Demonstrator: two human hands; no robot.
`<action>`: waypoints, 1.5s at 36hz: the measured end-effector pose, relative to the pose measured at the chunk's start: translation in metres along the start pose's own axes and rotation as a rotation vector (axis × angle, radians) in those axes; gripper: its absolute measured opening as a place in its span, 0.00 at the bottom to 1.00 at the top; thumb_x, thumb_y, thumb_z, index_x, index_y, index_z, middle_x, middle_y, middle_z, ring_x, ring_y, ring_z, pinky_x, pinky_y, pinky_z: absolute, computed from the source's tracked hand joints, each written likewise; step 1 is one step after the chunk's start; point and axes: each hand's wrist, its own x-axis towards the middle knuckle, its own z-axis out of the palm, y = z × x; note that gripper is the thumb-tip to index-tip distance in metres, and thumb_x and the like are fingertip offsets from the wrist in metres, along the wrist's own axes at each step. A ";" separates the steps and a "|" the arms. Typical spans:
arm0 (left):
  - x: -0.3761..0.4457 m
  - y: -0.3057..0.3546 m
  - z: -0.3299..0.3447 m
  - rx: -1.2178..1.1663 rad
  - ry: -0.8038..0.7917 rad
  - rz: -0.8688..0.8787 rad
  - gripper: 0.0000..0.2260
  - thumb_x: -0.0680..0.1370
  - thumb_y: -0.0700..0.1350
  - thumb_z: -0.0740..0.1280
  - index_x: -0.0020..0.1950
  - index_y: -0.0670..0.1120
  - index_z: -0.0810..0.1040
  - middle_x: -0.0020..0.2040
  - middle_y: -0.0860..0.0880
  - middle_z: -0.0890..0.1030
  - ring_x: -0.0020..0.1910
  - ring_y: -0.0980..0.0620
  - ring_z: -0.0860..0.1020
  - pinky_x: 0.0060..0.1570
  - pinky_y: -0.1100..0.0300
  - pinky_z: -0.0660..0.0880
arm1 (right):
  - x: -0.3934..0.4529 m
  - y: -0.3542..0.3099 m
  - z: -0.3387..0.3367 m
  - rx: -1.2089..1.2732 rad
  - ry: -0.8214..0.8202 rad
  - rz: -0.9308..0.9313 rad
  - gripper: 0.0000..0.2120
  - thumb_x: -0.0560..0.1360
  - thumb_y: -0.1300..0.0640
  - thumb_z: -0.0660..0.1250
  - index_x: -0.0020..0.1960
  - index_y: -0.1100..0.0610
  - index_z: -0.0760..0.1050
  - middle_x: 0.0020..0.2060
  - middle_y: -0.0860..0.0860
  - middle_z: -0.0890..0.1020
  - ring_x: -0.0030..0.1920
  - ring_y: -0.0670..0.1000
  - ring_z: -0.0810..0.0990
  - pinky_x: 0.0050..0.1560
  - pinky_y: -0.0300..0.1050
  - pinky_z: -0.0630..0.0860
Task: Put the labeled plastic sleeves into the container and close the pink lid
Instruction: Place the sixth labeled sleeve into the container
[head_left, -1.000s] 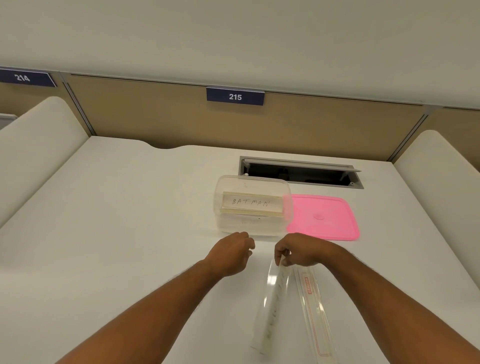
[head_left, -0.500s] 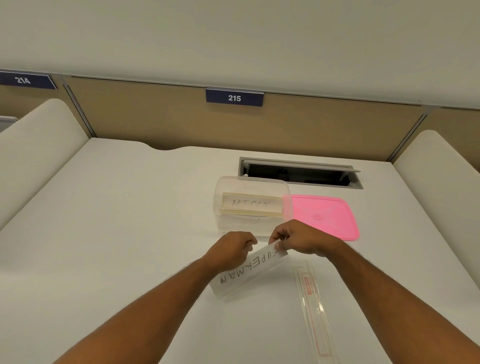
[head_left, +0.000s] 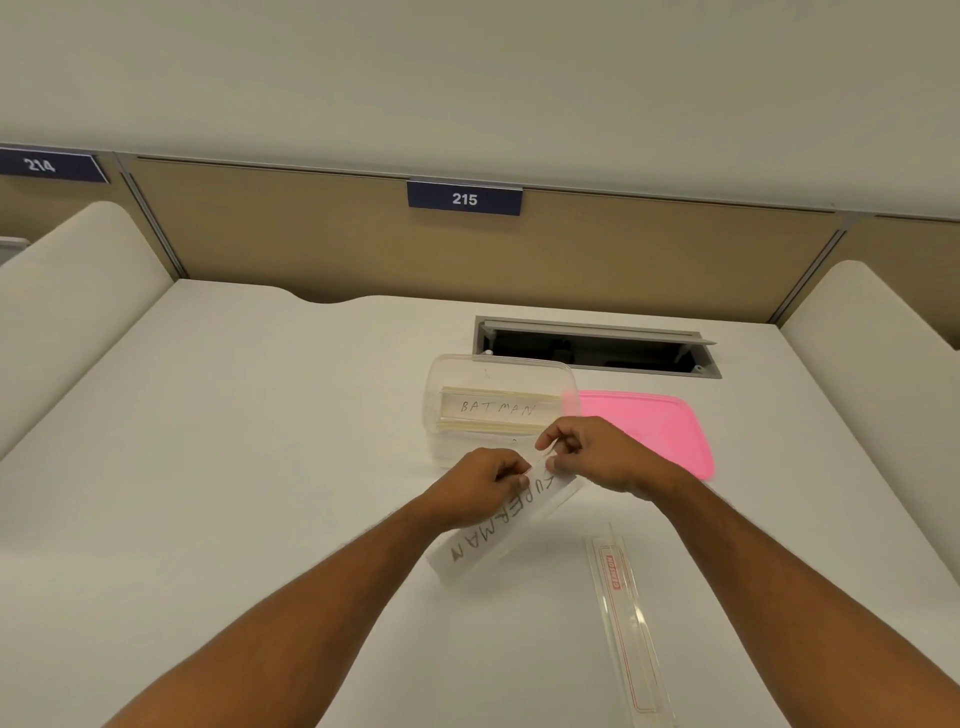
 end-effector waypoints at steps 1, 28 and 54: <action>0.000 0.001 -0.001 -0.040 0.010 -0.004 0.06 0.80 0.48 0.65 0.49 0.52 0.82 0.46 0.54 0.84 0.43 0.57 0.83 0.48 0.55 0.82 | 0.000 -0.001 -0.001 -0.006 0.058 -0.025 0.08 0.76 0.58 0.72 0.55 0.50 0.80 0.44 0.47 0.82 0.45 0.47 0.81 0.47 0.42 0.80; 0.016 0.033 -0.028 -0.984 0.319 -0.059 0.08 0.82 0.39 0.63 0.60 0.40 0.76 0.55 0.44 0.85 0.55 0.46 0.83 0.50 0.46 0.82 | 0.002 0.001 0.004 0.225 0.005 0.034 0.27 0.63 0.30 0.74 0.57 0.40 0.73 0.54 0.39 0.82 0.53 0.45 0.81 0.48 0.38 0.78; 0.034 0.016 -0.089 0.462 0.565 0.262 0.29 0.74 0.46 0.75 0.72 0.51 0.69 0.70 0.51 0.72 0.71 0.50 0.65 0.70 0.53 0.64 | 0.023 -0.025 -0.045 -0.626 0.213 -0.042 0.30 0.75 0.51 0.73 0.75 0.51 0.69 0.68 0.50 0.76 0.63 0.56 0.76 0.59 0.49 0.74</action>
